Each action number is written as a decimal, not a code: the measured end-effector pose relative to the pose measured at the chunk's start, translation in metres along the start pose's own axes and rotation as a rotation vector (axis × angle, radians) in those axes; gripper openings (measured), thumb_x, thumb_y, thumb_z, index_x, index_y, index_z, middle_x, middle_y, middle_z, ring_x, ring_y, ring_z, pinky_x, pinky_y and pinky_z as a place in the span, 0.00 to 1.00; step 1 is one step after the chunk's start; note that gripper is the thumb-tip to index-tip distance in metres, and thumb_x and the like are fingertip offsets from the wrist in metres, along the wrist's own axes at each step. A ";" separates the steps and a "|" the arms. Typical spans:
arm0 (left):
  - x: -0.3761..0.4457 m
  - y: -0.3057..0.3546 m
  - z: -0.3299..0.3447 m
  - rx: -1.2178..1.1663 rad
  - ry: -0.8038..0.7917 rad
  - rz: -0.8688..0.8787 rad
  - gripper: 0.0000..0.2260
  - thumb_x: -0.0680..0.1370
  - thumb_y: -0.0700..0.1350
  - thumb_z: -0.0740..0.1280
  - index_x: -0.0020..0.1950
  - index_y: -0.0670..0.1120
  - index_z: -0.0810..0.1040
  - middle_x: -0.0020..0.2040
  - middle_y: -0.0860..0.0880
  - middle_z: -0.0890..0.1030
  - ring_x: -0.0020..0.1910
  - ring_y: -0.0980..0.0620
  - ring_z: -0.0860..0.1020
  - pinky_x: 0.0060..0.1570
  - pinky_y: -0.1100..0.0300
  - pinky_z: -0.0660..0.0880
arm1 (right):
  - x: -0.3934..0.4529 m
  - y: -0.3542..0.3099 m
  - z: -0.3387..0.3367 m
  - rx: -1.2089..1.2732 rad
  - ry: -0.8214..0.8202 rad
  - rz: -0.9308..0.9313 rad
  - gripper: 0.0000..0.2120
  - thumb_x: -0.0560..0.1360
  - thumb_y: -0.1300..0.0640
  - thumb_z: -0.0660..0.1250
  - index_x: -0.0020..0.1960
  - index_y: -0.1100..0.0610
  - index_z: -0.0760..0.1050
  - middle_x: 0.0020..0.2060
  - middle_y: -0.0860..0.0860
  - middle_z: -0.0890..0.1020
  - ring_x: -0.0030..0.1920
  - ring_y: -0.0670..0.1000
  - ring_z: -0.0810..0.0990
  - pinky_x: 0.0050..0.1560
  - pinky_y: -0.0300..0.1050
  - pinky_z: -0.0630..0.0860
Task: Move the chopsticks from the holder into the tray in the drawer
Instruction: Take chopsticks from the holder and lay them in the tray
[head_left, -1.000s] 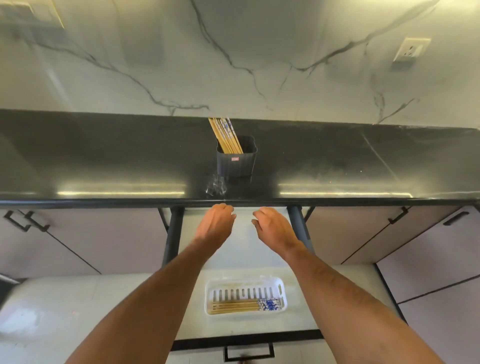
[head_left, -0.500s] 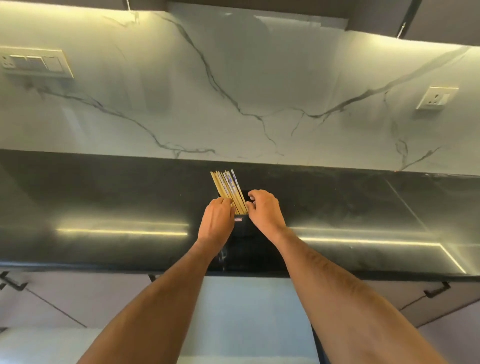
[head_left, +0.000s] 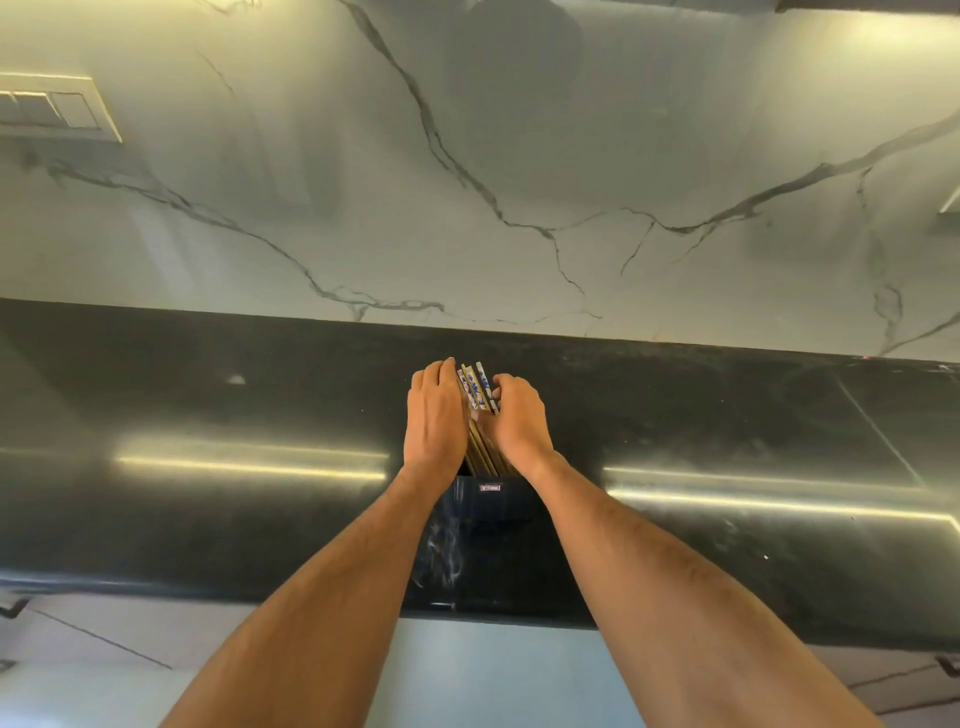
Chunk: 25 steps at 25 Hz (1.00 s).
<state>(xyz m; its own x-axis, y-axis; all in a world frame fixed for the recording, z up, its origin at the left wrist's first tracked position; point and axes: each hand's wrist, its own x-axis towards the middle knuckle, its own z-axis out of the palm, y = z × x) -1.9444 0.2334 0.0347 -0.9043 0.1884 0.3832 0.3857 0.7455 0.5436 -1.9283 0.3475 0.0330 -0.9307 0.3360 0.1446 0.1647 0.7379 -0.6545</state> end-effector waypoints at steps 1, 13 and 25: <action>0.002 -0.001 0.001 -0.004 0.004 -0.003 0.26 0.80 0.39 0.67 0.77 0.38 0.63 0.70 0.42 0.71 0.70 0.47 0.68 0.70 0.53 0.70 | 0.001 -0.001 0.002 0.016 0.014 0.001 0.15 0.74 0.51 0.75 0.57 0.57 0.78 0.50 0.52 0.81 0.48 0.49 0.80 0.46 0.42 0.78; 0.020 -0.009 0.007 -0.126 0.051 -0.041 0.14 0.77 0.30 0.61 0.60 0.39 0.77 0.60 0.40 0.75 0.60 0.43 0.70 0.61 0.45 0.71 | -0.004 0.000 0.016 0.110 0.182 -0.022 0.08 0.75 0.54 0.73 0.49 0.56 0.79 0.45 0.50 0.82 0.41 0.44 0.77 0.38 0.31 0.67; 0.021 0.003 0.009 -0.155 0.122 -0.108 0.08 0.77 0.34 0.68 0.54 0.43 0.78 0.52 0.48 0.77 0.50 0.53 0.73 0.47 0.63 0.71 | 0.006 0.004 0.018 0.153 0.066 -0.054 0.07 0.77 0.52 0.73 0.50 0.54 0.81 0.44 0.47 0.84 0.42 0.45 0.81 0.44 0.38 0.79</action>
<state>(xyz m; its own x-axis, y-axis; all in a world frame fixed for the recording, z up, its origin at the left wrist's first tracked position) -1.9636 0.2451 0.0374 -0.9165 0.0275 0.3991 0.3203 0.6481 0.6909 -1.9386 0.3420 0.0183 -0.9127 0.3397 0.2272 0.0592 0.6600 -0.7490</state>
